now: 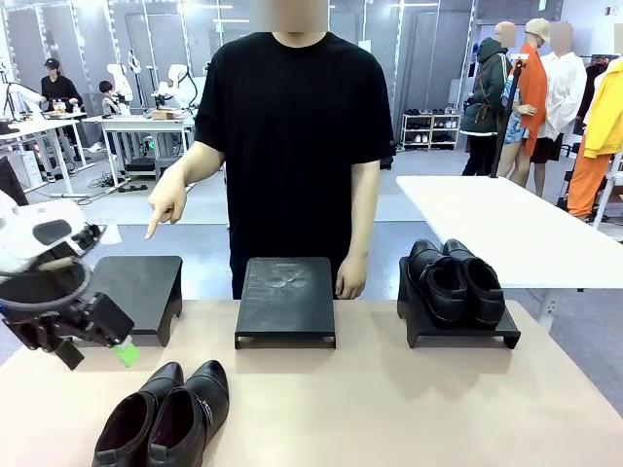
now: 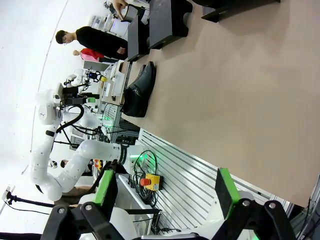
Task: Place the shoes on the stand as instructed by the person.
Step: Pick up another pair of Shoes and place it on the Shoes Stand indicated by the person.
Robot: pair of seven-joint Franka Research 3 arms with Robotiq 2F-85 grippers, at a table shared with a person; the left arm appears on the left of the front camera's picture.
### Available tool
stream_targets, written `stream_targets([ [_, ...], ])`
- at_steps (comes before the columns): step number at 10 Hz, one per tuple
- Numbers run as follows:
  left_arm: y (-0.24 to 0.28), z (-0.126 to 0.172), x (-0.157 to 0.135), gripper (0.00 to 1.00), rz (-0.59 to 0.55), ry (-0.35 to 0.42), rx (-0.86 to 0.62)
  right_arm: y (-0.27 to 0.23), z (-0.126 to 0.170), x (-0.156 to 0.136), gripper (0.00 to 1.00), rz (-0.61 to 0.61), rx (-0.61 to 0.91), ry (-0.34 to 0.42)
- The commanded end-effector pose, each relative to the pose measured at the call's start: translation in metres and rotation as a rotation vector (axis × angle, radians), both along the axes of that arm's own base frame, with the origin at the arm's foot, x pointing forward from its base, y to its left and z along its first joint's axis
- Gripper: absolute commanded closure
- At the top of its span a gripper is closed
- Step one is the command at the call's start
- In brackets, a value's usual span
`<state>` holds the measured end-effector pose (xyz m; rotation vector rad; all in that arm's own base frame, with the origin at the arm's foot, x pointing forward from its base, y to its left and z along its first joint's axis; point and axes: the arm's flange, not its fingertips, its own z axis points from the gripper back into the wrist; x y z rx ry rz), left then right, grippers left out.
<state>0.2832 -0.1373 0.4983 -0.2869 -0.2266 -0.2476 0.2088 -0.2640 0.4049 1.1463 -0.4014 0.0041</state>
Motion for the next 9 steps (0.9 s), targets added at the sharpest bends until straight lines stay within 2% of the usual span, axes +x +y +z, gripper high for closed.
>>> stream_targets([
  [1,0.001,-0.055,-0.018,0.0,0.027,0.029,0.019,-0.001,0.003,-0.003,0.0,0.007,-0.003,-0.003],
  [7,-0.009,-0.119,0.0,0.0,0.125,0.089,0.084,-0.001,0.003,-0.003,0.0,0.007,-0.003,-0.003],
  [8,-0.007,-0.118,0.0,0.0,0.114,0.09,0.084,-0.001,0.003,-0.003,0.0,0.007,-0.003,-0.003],
  [9,-0.026,-0.083,0.033,0.0,0.096,0.109,0.094,-0.001,0.003,-0.003,0.0,0.007,-0.003,-0.003],
])
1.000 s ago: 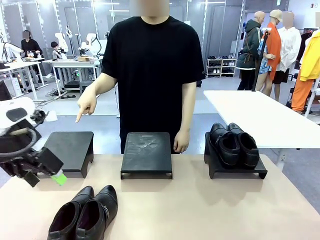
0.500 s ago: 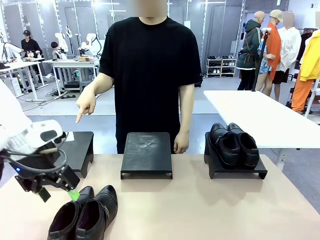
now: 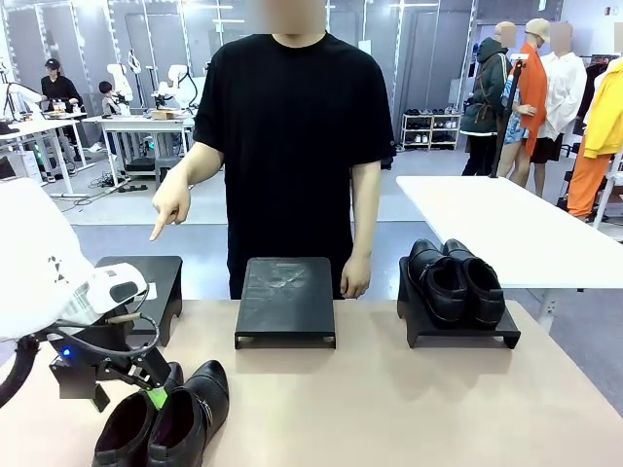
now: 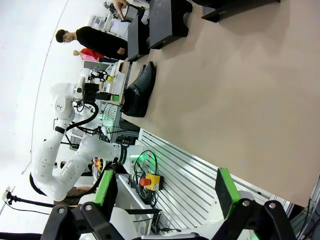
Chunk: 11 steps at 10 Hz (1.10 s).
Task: Place the shoes on the stand as instructed by the person.
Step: Pick up another pair of Shoes and place it on the Shoes Stand indicated by the person.
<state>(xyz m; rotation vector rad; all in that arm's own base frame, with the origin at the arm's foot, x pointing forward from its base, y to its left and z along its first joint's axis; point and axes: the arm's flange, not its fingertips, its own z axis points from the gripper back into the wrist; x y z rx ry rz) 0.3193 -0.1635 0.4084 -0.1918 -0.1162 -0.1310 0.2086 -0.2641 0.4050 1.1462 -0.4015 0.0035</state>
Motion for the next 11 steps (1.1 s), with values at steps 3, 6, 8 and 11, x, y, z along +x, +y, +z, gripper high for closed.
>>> stream_targets([
  [3,0.0,0.007,-0.003,0.0,-0.015,-0.006,-0.002,-0.001,0.003,-0.002,0.0,0.007,-0.003,-0.003],
  [6,-0.008,-0.004,0.002,0.0,0.017,0.063,-0.071,-0.001,0.003,-0.002,0.0,0.007,-0.003,-0.003],
  [8,-0.019,-0.013,0.005,0.0,0.056,0.097,-0.047,-0.001,0.003,-0.002,0.0,0.007,-0.003,-0.003],
  [11,-0.031,-0.026,0.008,0.0,0.08,0.118,-0.022,-0.001,0.003,-0.002,0.0,0.007,-0.003,-0.003],
])
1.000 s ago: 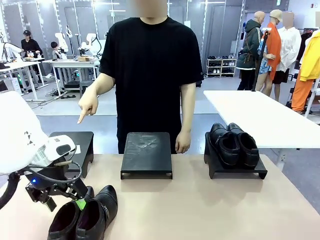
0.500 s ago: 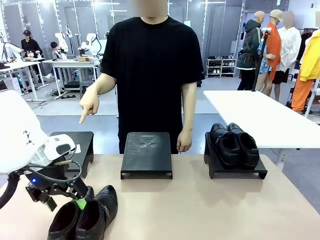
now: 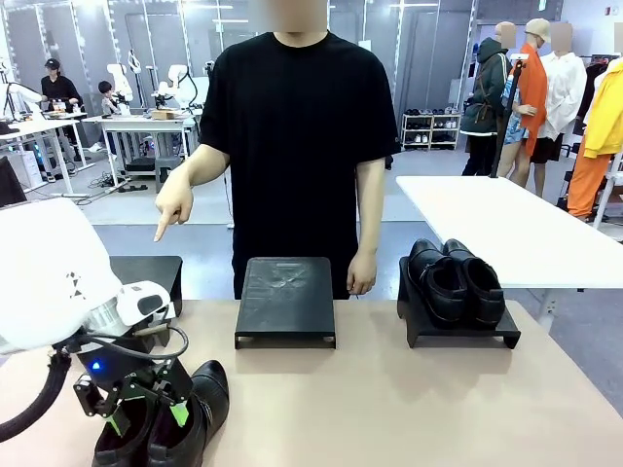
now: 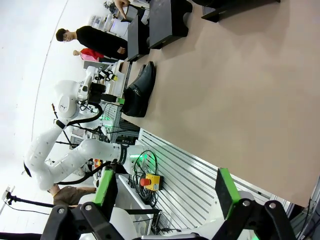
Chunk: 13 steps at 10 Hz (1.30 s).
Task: Place the shoes on the stand as instructed by the person.
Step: Pick up another pair of Shoes and place it on the Shoes Stand indicated by the person.
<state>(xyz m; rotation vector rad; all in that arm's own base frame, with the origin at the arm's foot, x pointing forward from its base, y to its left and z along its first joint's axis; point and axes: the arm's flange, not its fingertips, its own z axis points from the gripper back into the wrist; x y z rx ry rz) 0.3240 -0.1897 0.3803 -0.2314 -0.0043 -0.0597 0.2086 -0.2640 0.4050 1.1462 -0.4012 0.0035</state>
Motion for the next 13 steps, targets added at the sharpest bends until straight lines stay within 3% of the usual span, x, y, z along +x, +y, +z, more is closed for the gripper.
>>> stream_targets([
  [1,-0.007,-0.006,0.005,0.0,0.036,0.004,0.027,-0.001,0.003,-0.003,0.0,0.007,-0.003,-0.004],
  [6,-0.012,-0.035,0.01,0.0,0.097,0.019,0.106,-0.001,0.003,-0.003,0.0,0.007,-0.003,-0.004],
  [7,-0.012,-0.039,0.009,0.17,0.113,0.01,0.12,-0.001,0.003,-0.003,0.0,0.007,-0.003,-0.004],
  [8,-0.012,-0.041,0.009,0.58,0.122,-0.001,0.143,-0.001,0.003,-0.003,0.0,0.007,-0.003,-0.004],
  [9,-0.012,-0.041,0.008,0.75,0.119,-0.005,0.155,-0.001,0.003,-0.003,0.0,0.007,-0.003,-0.004],
  [10,-0.012,-0.041,0.008,1.0,0.117,-0.005,0.148,-0.001,0.003,-0.003,0.0,0.007,-0.003,-0.004],
  [13,-0.01,-0.037,0.006,0.96,0.121,-0.005,0.15,-0.001,0.003,-0.003,0.0,0.007,-0.003,-0.004],
])
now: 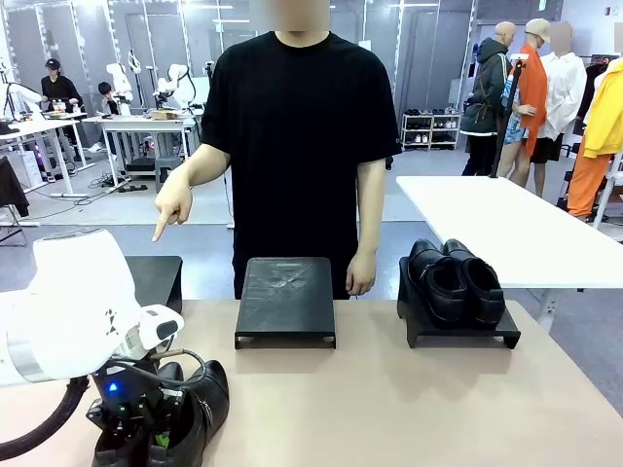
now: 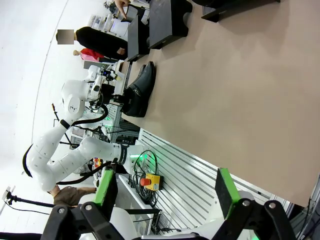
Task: Place the shoes on the stand as instructed by the person.
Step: Pick up another pair of Shoes and place it on the Shoes Stand indicated by the person.
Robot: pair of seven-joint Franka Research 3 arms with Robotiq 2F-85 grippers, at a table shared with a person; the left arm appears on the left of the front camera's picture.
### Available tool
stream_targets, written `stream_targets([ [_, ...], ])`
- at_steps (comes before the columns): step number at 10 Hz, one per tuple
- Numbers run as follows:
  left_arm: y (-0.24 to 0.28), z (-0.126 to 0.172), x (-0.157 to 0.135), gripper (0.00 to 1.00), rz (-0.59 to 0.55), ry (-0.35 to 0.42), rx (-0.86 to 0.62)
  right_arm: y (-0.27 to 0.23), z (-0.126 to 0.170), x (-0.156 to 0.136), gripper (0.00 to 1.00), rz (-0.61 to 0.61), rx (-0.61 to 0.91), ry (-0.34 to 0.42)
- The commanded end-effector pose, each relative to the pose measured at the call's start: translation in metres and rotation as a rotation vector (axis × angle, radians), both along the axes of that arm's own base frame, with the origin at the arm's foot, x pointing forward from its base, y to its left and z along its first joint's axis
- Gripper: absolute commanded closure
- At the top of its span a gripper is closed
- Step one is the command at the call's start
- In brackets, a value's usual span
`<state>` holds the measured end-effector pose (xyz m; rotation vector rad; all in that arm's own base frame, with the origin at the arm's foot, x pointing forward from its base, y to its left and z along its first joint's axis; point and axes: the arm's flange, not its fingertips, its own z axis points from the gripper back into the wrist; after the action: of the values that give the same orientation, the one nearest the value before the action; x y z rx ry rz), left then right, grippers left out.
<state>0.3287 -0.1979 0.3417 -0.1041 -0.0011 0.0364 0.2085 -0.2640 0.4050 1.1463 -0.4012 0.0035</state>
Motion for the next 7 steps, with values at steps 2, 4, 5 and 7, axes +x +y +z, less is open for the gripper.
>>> stream_targets([
  [2,-0.005,0.013,0.002,1.0,0.021,-0.022,0.031,-0.001,0.003,-0.002,0.0,0.007,-0.003,-0.004],
  [4,-0.008,0.03,0.003,1.0,0.003,-0.028,0.03,-0.001,0.003,-0.002,0.0,0.007,-0.003,-0.004],
  [5,-0.009,0.045,0.003,1.0,-0.018,-0.025,0.03,-0.001,0.003,-0.002,0.0,0.007,-0.003,-0.004],
  [7,-0.01,0.09,-0.002,0.96,-0.043,-0.093,0.017,-0.001,0.003,-0.002,0.0,0.007,-0.003,-0.004],
])
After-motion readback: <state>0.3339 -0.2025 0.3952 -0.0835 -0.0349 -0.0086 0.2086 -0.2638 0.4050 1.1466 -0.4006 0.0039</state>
